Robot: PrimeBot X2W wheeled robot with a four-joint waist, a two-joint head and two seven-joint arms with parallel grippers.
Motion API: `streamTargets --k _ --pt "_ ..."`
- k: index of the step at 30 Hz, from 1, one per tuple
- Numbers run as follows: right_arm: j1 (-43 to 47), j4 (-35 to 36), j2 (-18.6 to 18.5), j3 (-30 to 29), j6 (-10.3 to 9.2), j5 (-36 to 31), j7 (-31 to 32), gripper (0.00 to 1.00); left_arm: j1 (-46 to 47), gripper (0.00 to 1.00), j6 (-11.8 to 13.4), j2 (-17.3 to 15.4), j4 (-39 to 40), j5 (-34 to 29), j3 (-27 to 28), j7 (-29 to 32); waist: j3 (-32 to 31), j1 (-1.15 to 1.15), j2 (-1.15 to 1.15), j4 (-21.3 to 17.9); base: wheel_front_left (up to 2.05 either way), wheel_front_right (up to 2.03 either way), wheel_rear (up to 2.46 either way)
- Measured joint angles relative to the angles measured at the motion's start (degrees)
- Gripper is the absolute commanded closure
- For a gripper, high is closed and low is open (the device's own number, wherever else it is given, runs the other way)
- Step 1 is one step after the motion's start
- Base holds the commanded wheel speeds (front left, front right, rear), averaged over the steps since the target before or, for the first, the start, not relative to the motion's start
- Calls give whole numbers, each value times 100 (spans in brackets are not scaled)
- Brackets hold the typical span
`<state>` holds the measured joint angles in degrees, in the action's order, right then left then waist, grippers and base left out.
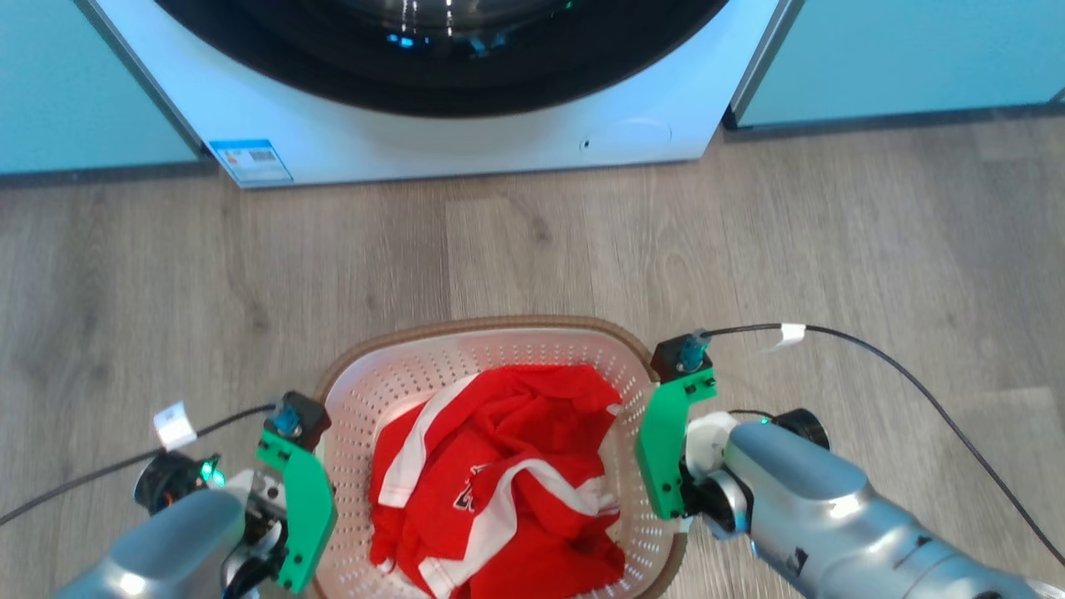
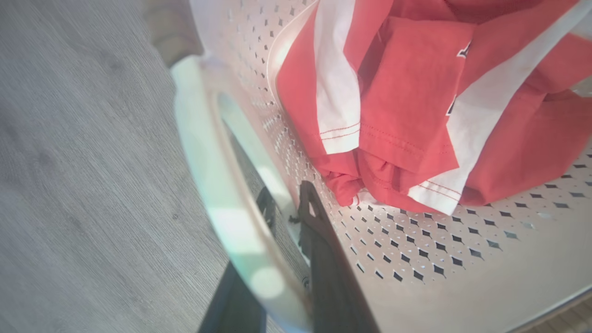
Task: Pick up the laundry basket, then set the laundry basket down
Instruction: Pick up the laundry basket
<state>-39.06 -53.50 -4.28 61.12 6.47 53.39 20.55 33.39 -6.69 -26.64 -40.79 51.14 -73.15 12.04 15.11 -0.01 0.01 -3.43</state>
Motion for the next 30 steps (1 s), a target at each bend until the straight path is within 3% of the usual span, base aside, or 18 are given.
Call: streamTargets --k 3,18,22,30 --pt "91 133 -4 -30 -43 -93 66 100 -113 100 25 -141 207 32 -1 14 -161 0 0 -10 0 0 0" --pt "636 743 -23 -777 -43 -804 682 100 -483 100 751 -1103 2073 37 -21 692 -587 0 0 -16 0 0 0" --pt "756 970 -38 -1046 -43 -1120 940 100 -566 100 926 -1228 2379 31 -21 811 -650 0 0 -1 0 0 0" --pt "1209 1583 -98 -1631 -43 -1704 1397 100 -718 100 1023 -1288 2571 21 -19 857 -706 0 0 10 0 0 0"
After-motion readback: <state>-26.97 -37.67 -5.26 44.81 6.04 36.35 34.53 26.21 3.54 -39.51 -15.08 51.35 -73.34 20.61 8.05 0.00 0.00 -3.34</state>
